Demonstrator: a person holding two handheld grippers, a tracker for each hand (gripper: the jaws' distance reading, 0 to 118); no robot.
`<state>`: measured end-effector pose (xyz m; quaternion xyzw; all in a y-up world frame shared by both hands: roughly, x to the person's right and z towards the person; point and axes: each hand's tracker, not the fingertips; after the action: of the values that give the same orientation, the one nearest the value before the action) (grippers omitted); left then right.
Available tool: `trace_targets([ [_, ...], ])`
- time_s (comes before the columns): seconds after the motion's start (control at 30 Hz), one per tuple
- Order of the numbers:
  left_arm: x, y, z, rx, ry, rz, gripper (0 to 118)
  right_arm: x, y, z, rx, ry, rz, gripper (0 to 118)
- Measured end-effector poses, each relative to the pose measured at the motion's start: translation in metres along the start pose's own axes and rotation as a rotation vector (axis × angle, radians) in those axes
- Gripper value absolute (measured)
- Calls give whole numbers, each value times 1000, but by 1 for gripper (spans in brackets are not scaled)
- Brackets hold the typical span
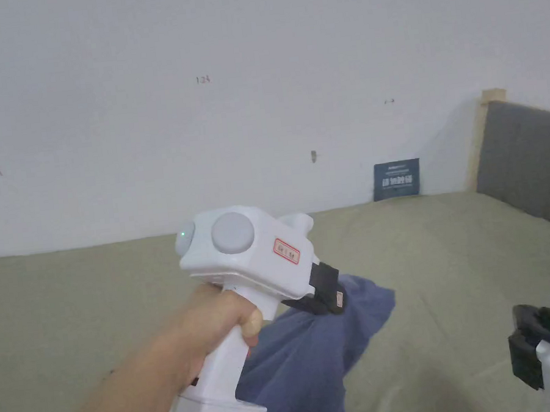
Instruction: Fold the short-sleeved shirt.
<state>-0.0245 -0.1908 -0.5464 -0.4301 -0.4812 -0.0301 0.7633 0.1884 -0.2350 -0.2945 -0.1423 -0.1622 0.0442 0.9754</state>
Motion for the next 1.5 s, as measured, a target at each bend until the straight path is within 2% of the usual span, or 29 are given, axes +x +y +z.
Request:
trace_targets([
  [0.13, 24, -14, -47, -59, -26, -15, 0, 14, -10, -1, -31, -44, -20, 7],
  [0.3, 22, -28, -71, -106, -46, 3, 0, 15, -15, -2, -42, -53, -43, 7],
  [0.33, 21, -27, -71, -133, -54, 6, 13, 15, -15, -2, -42, -53, -46, 7],
  [0.37, 24, -26, -69, -135, -43, 3, 43, 14, -15, -3, -41, -53, -47, 7],
  [0.4, 24, -24, -64, -124, -15, -7, 82, 12, -14, -4, -40, -52, -51, 7],
  [0.43, 22, -23, -56, -117, -10, -8, 115, 11, -14, -5, -42, -47, -55, 7],
  [0.53, 13, -24, -15, -25, -43, 49, 113, 3, -12, -6, -50, -17, -60, 7],
  [0.6, 4, -33, 21, 70, -37, 119, 103, -4, -13, -6, -51, 7, -60, 7],
  [0.7, -7, -65, 81, 230, 151, 156, 70, -14, -13, -6, -50, 40, -54, 7],
  [0.77, -13, -100, 112, 334, 332, 149, 22, -20, -13, -6, -46, 61, -55, 7],
  [0.8, -16, -121, 124, 384, 448, 138, 6, -23, -13, -6, -47, 67, -54, 7],
  [0.83, -20, -144, 136, 431, 558, 141, 0, -26, -13, -8, -50, 75, -50, 7],
  [1.03, -38, -264, 190, 520, 702, 384, 0, -36, -20, -7, -51, 106, -29, 7],
  [1.17, -42, -314, 205, 536, 754, 439, 0, -39, -27, -7, -68, 120, -32, 7],
  [1.33, -51, -328, 207, 491, 756, 460, 0, -47, -31, -10, -81, 131, -18, 7],
  [1.5, -96, -294, 202, 388, 703, 467, 0, -51, -32, -16, -83, 136, -17, 7],
])
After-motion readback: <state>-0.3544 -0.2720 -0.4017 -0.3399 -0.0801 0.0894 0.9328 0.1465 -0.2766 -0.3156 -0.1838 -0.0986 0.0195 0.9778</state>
